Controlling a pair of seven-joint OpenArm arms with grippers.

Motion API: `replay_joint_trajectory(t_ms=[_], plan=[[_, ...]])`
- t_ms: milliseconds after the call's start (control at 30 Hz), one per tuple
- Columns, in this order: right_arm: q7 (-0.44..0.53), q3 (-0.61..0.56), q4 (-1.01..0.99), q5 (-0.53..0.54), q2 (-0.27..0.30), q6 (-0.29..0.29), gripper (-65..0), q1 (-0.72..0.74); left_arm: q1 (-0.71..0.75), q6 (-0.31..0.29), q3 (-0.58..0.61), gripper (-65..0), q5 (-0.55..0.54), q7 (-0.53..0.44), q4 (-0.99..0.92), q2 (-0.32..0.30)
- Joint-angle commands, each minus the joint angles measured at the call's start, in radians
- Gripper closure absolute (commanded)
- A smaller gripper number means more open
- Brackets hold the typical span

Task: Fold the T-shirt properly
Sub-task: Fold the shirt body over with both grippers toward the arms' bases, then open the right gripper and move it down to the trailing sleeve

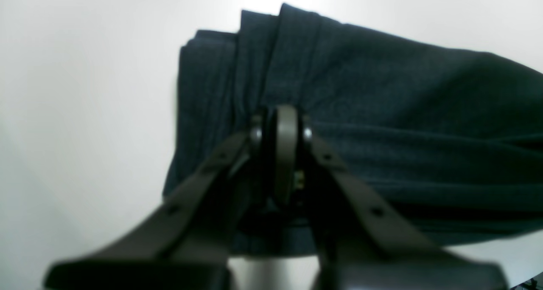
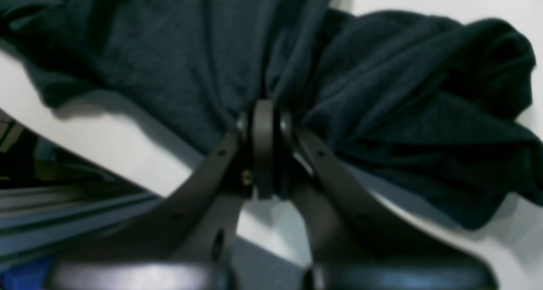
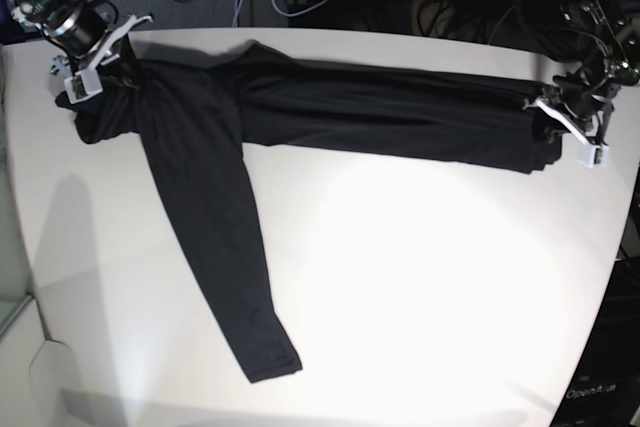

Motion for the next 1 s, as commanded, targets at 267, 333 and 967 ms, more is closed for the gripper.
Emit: replay_joint_trajectory(t_ms=[267,333,967], plan=[[0.014,0.008,0.007,0.007,0.015,-0.001,-7.0,0.016,-0.011,0.004,-0.003,-2.8,-0.010,-0.019,0.017,-0.019],[0.014,0.008,0.007,0.007,0.015,-0.001,-14.5,0.016,-0.011,0.004,-0.003,-4.8,-0.010,-0.019,0.017,-0.019],[0.016,0.180,0.047,0.012,0.015,-0.001,-30.6,0.047,-0.012,0.004,-0.009,-36.2,-0.017,-0.019,0.024,-0.013]])
